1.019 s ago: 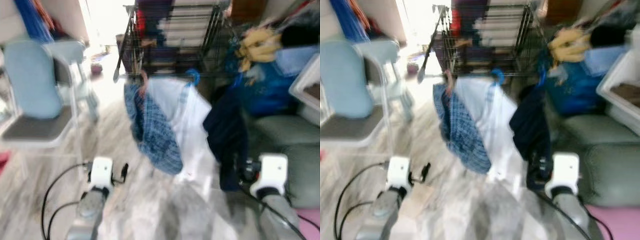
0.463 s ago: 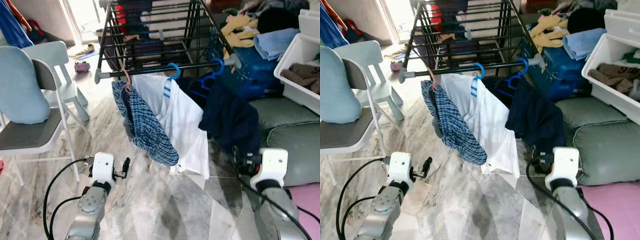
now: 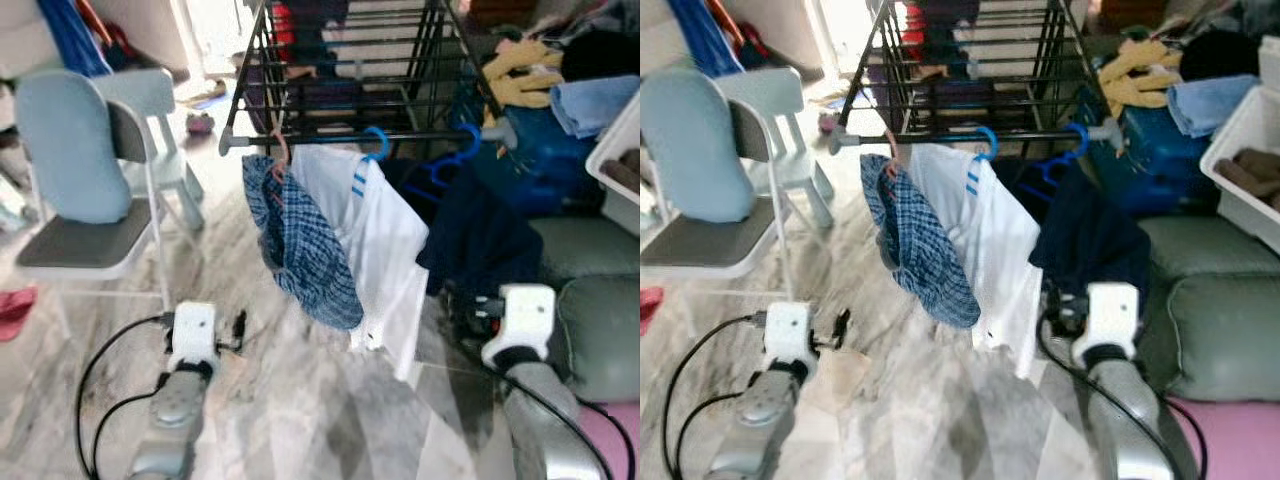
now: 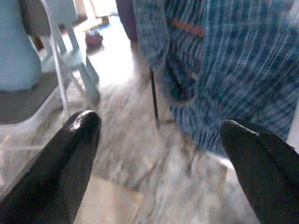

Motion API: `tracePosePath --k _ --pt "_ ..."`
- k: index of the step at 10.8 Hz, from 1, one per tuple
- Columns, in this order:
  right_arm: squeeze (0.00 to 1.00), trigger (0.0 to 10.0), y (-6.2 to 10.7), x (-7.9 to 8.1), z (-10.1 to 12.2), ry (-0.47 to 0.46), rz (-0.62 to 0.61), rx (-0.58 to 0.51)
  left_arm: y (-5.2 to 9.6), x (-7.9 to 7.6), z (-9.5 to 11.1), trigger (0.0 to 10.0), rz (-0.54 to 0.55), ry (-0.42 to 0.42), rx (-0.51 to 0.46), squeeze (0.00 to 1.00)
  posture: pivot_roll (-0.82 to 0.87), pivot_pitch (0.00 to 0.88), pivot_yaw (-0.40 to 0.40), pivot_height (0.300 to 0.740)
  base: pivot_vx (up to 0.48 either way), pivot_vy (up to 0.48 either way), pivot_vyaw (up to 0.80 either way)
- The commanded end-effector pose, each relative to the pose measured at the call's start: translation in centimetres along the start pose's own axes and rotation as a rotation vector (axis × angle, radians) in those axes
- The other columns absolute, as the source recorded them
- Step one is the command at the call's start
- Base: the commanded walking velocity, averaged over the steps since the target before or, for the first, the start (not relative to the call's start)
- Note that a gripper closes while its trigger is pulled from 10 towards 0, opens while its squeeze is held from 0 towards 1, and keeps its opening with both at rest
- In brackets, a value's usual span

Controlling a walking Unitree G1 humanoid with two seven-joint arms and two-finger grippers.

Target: Hang hanger

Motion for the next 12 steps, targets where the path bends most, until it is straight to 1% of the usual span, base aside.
tracePosePath --k 1,2,3,4,5,6,7,9,10,12 --pt "0.0 10.0 -0.7 1.5 0.4 -0.017 0.043 -0.016 0.4 1.7 0.2 10.0 0.053 -0.024 -0.011 0.0 -0.03 0.0 -0.004 0.74 0.0 0.0 0.0" --pt "0.0 10.0 -1.4 2.6 0.5 -0.022 0.07 -0.022 0.8 2.6 0.4 10.0 0.083 -0.041 -0.024 0.0 -0.01 0.0 -0.016 0.74 0.0 0.0 0.0" --pt "0.0 10.0 -1.8 3.2 0.7 -0.017 0.093 -0.031 1.1 3.3 0.3 10.0 0.112 -0.041 -0.023 0.0 0.02 0.0 -0.03 0.74 0.0 0.0 0.0" --pt "0.0 10.0 -2.2 3.3 0.8 -0.017 0.1 -0.034 1.5 3.8 0.4 10.0 0.137 -0.043 -0.025 0.0 0.02 0.0 -0.039 0.74 0.0 0.0 0.0" --pt "0.0 10.0 -2.3 3.2 0.7 -0.015 0.099 -0.033 1.7 3.7 0.3 10.0 0.137 -0.043 -0.024 0.0 0.02 0.0 -0.038 0.74 0.0 0.0 0.0" --pt "0.0 10.0 -2.3 2.9 0.7 -0.016 0.086 -0.038 1.6 3.6 0.4 10.0 0.133 -0.044 -0.021 0.0 0.01 0.0 -0.026 0.74 -0.247 0.0 0.0" --pt "0.0 10.0 -1.7 2.7 0.6 -0.018 0.073 -0.044 1.5 3.5 0.6 10.0 0.115 -0.044 -0.021 0.0 -0.01 0.0 0.0 0.74 -0.251 0.0 0.0" --pt "0.0 10.0 -0.7 1.6 0.0 -0.025 0.021 -0.038 1.2 2.9 0.7 10.0 0.068 -0.058 -0.012 0.0 -0.03 0.0 0.031 0.74 -0.263 0.0 0.0" --pt "0.0 10.0 -0.4 1.0 0.0 -0.032 -0.004 -0.039 1.3 2.6 0.6 10.0 0.047 -0.058 -0.004 0.0 -0.04 0.0 0.045 0.74 -0.274 0.0 0.0" --pt "0.0 10.0 -0.2 0.7 0.1 -0.041 -0.026 -0.04 1.0 2.0 0.6 10.0 0.02 -0.063 0.003 0.0 -0.06 0.0 0.057 0.74 -0.272 0.0 0.0"
Point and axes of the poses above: a point about 5 cm out from each wrist's last joint towards the gripper, its own y axis pointing back from the gripper into the wrist, its own z axis along the axis of the wrist's last joint, x = y × z, the point moved 5 cm from there along -y, pointing out of the wrist towards the gripper, and after that the axes turned 4 degrees about -y, right-handed, at the moved point
